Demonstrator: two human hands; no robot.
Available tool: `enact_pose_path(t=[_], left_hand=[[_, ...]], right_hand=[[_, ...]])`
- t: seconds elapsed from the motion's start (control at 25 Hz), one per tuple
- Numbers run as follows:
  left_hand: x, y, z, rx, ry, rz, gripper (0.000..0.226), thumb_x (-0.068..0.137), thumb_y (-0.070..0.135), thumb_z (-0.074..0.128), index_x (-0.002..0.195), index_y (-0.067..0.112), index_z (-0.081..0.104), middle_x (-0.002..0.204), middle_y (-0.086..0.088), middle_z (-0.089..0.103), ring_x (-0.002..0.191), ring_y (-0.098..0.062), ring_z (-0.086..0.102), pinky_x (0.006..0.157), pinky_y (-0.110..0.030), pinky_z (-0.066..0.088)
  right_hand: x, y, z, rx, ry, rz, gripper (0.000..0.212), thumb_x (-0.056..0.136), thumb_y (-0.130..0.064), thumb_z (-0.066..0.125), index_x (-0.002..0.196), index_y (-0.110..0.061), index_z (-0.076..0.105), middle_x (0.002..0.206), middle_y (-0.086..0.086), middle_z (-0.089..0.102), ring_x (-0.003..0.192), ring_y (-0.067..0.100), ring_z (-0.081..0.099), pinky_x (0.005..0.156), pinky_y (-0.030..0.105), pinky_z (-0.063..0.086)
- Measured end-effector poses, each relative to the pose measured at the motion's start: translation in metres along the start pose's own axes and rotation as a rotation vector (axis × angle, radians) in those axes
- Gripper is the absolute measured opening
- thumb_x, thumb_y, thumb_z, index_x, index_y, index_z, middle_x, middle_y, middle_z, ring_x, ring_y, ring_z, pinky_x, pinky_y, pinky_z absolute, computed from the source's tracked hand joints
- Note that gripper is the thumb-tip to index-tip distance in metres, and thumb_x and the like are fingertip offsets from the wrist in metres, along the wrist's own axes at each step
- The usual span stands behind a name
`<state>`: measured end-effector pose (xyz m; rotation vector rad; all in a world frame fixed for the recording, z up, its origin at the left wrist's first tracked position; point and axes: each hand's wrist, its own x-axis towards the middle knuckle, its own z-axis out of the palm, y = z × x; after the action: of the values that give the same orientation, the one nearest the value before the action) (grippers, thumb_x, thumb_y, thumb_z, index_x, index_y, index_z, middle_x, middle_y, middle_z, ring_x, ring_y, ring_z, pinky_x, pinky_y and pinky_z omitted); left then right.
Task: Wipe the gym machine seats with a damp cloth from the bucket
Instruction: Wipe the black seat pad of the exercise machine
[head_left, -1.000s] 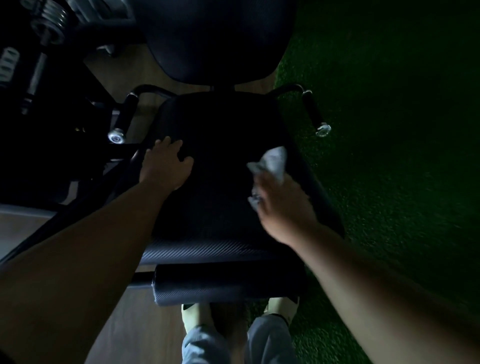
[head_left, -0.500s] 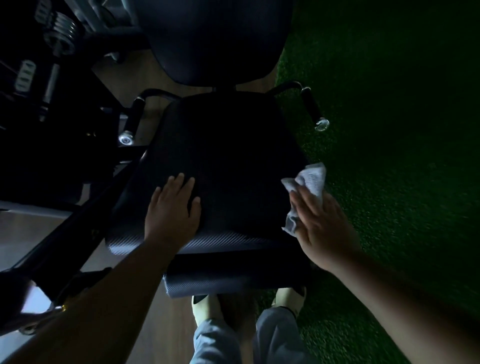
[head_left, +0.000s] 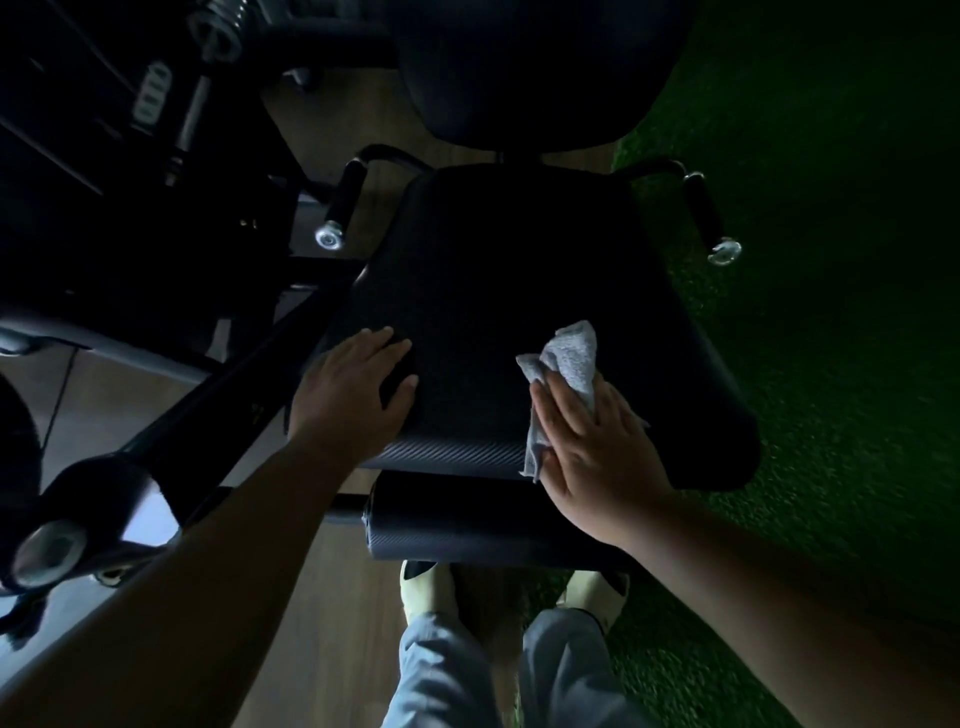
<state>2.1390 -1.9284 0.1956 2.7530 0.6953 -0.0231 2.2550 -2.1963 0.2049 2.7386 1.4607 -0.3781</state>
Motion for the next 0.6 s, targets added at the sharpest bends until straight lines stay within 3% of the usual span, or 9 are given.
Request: enact_pose_path(t=[0.2,0.32,0.4,0.52,0.6], left_hand=[[-0.022,-0.043,-0.003,-0.054,0.065,-0.169,0.052,0.095,0.051,0.053,0.142,0.031,0.049,0.152,0.001,0.043,0.14,-0.021,0.038,0.11,-0.047,0.036],[-0.033,-0.056,0.004,-0.446,0.117,-0.348,0.046,0.095,0.047,0.055,0.14,0.039,0.049,0.144,0.004,0.048,0.129,-0.013,0.046,0.104,-0.036,0.041],[-0.036,-0.058,0.009,-0.669,0.144,-0.399,0.041,0.097,0.042,0.055,0.138,0.042,0.049,0.139,0.008,0.05,0.124,-0.007,0.047,0.107,-0.038,0.042],[-0.037,-0.063,0.01,-0.709,0.132,-0.408,0.041,0.096,0.043,0.054,0.137,0.045,0.048,0.138,0.012,0.049,0.124,-0.004,0.046,0.109,-0.041,0.041],[-0.036,-0.063,0.007,-0.624,0.122,-0.368,0.044,0.096,0.045,0.052,0.139,0.039,0.049,0.142,0.008,0.048,0.127,-0.006,0.044,0.11,-0.042,0.04]], right_hand=[[0.063,-0.084,-0.004,0.025,-0.009,-0.089,0.069,0.095,-0.043,0.029,0.155,-0.011,0.022,0.162,0.011,0.022,0.145,0.045,0.019,0.12,0.05,0.013],[0.081,-0.112,-0.002,-0.028,-0.01,-0.192,0.068,0.095,-0.044,0.03,0.155,-0.012,0.023,0.162,0.01,0.023,0.145,0.044,0.021,0.119,0.049,0.016],[0.072,-0.103,0.001,-0.056,-0.006,-0.232,0.067,0.096,-0.044,0.032,0.155,-0.013,0.025,0.161,0.01,0.025,0.144,0.043,0.025,0.118,0.049,0.019],[0.07,-0.096,-0.003,-0.044,-0.047,-0.243,0.069,0.095,-0.043,0.034,0.156,-0.016,0.018,0.164,0.007,0.018,0.147,0.041,0.02,0.12,0.048,0.015],[0.086,-0.105,-0.01,0.112,-0.097,-0.239,0.074,0.094,-0.042,0.044,0.157,-0.022,0.01,0.166,-0.002,0.007,0.149,0.035,0.013,0.121,0.047,0.015]])
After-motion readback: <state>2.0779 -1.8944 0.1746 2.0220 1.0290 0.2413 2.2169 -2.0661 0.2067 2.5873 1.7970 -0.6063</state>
